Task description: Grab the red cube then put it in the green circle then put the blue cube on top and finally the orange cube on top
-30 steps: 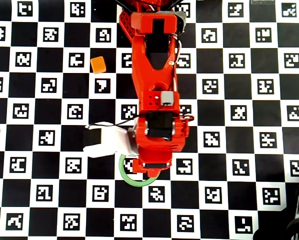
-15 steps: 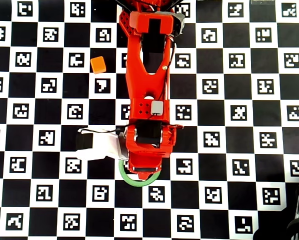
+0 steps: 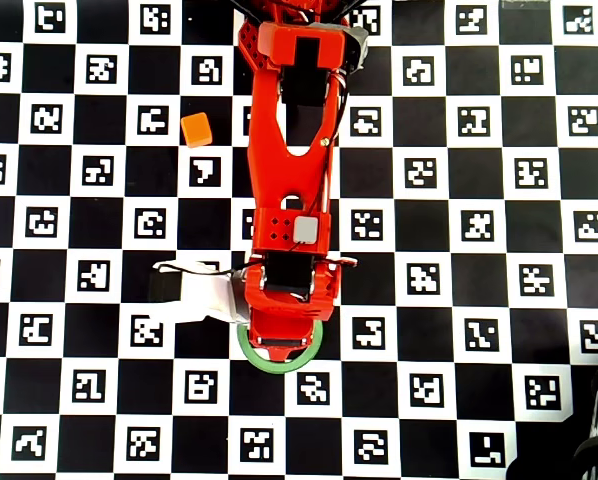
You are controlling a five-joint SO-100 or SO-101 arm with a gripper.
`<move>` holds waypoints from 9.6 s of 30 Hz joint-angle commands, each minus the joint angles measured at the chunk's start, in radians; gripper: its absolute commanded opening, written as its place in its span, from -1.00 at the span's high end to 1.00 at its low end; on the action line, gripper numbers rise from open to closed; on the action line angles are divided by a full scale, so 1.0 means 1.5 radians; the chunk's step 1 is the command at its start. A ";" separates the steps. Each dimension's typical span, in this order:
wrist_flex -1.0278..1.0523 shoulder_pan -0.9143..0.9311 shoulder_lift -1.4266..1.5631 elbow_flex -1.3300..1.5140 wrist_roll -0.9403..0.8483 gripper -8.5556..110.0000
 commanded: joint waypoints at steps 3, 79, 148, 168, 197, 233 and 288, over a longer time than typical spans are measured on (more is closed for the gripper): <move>-0.027 0.005 0.058 0.011 0.004 0.75; 0.127 0.139 0.369 0.183 -0.093 0.13; -0.001 0.587 0.793 0.877 -0.520 0.13; -0.010 0.580 0.788 0.867 -0.608 0.15; -0.086 0.604 0.726 0.851 -0.811 0.15; -0.212 0.619 0.674 0.955 -0.826 0.16; 0.292 0.271 0.446 0.157 -0.442 0.74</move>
